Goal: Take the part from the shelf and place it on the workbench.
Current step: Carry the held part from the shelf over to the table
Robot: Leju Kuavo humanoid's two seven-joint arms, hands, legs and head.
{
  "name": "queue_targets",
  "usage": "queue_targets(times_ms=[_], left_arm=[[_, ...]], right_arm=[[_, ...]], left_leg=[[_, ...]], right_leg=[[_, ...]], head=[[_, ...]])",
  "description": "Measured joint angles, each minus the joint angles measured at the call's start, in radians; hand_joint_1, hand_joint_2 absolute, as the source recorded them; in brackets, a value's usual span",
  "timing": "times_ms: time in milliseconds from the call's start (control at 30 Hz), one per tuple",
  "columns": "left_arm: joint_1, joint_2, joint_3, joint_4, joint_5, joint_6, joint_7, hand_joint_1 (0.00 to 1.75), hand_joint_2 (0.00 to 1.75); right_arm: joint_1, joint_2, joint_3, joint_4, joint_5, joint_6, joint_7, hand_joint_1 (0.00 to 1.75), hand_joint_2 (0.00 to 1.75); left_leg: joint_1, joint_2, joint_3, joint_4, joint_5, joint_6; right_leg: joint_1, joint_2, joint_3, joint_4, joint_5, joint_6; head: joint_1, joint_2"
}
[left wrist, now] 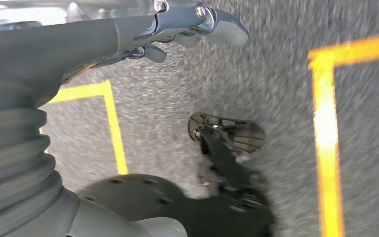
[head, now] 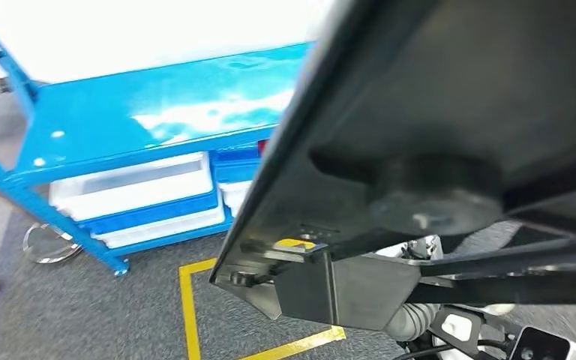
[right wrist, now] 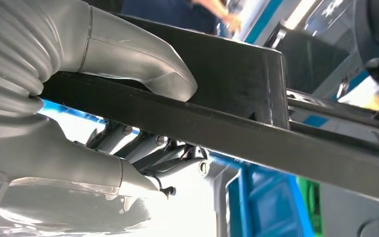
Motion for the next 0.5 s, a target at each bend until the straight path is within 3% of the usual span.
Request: queue_targets(times_ms=[33, 67, 100, 133, 200, 267, 333, 400, 467, 500], left_arm=[[0.002, -0.003, -0.005, 0.001, -0.003, -0.001, 0.005, 0.00, 1.75], [0.004, -0.005, -0.009, 0.003, -0.006, -0.003, 0.009, 0.00, 1.75], [0.005, -0.007, -0.013, 0.003, -0.009, -0.005, 0.011, 0.00, 1.75], [0.005, -0.010, -0.017, 0.004, -0.012, -0.006, 0.013, 0.00, 1.75], [0.004, -0.016, -0.023, 0.005, -0.021, -0.005, 0.015, 0.00, 1.75], [0.002, -0.022, -0.029, 0.006, -0.024, -0.002, 0.014, 0.00, 1.75], [-0.003, -0.029, -0.033, 0.006, -0.024, -0.001, 0.012, 0.00, 1.75], [-0.005, -0.035, -0.035, 0.006, -0.024, 0.001, 0.007, 0.00, 1.75], [-0.004, -0.037, -0.036, 0.006, -0.023, 0.003, 0.001, 0.00, 1.75], [-0.003, -0.037, -0.036, 0.006, -0.020, 0.004, -0.004, 0.00, 1.75]], right_arm=[[0.011, -0.005, -0.001, -0.001, 0.006, -0.003, -0.004, 1.75, 1.75], [0.019, -0.010, -0.002, -0.002, 0.011, -0.006, -0.007, 1.75, 1.75], [0.026, -0.014, -0.003, -0.002, 0.015, -0.009, -0.009, 1.75, 1.75], [0.031, -0.018, -0.004, -0.002, 0.018, -0.012, -0.010, 1.75, 1.75], [0.036, -0.024, -0.004, -0.002, 0.020, -0.018, -0.013, 1.75, 1.75], [0.038, -0.028, -0.005, -0.001, 0.020, -0.021, -0.016, 1.75, 1.75], [0.039, -0.030, -0.005, -0.001, 0.023, -0.022, -0.017, 1.75, 1.75], [0.037, -0.031, -0.005, 0.000, 0.029, -0.025, -0.017, 1.75, 1.75], [0.032, -0.031, -0.005, 0.004, 0.039, -0.033, -0.017, 1.75, 1.75], [0.030, -0.031, -0.004, 0.007, 0.045, -0.037, -0.017, 1.75, 1.75]], left_leg=[[0.000, -0.006, -0.025, 0.051, -0.014, 0.000], [0.000, -0.009, -0.035, 0.068, -0.007, 0.002], [0.000, -0.011, -0.027, 0.045, 0.019, 0.005], [-0.001, -0.018, -0.004, -0.012, 0.058, 0.010], [0.000, -0.059, 0.052, -0.146, 0.119, 0.021], [-0.002, -0.087, 0.076, -0.209, 0.133, 0.026], [-0.002, -0.071, 0.081, -0.218, 0.136, 0.032], [0.002, -0.046, 0.086, -0.229, 0.144, 0.043], [0.003, -0.021, 0.086, -0.234, 0.148, 0.050], [0.002, -0.008, 0.085, -0.234, 0.147, 0.051]], right_leg=[[0.002, 0.014, 0.000, 0.001, 0.000, -0.001], [0.004, 0.029, 0.000, 0.002, 0.000, -0.001], [0.006, 0.043, 0.001, 0.003, 0.000, -0.001], [0.007, 0.057, 0.003, 0.005, 0.000, -0.001], [0.009, 0.083, 0.001, 0.010, -0.001, 0.003], [0.006, 0.104, -0.007, 0.015, 0.000, 0.013], [0.003, 0.123, -0.014, 0.015, 0.005, 0.026], [0.005, 0.094, -0.028, 0.040, -0.013, 0.038], [0.003, 0.033, -0.075, 0.139, -0.070, 0.050], [-0.001, 0.015, -0.108, 0.208, -0.102, 0.057]], head=[[-0.001, 0.000], [0.000, 0.000], [0.000, 0.000], [-0.001, 0.000], [0.000, 0.000], [0.000, 0.000], [-0.001, 0.000], [0.004, 0.000], [0.011, 0.000], [0.013, 0.000]])
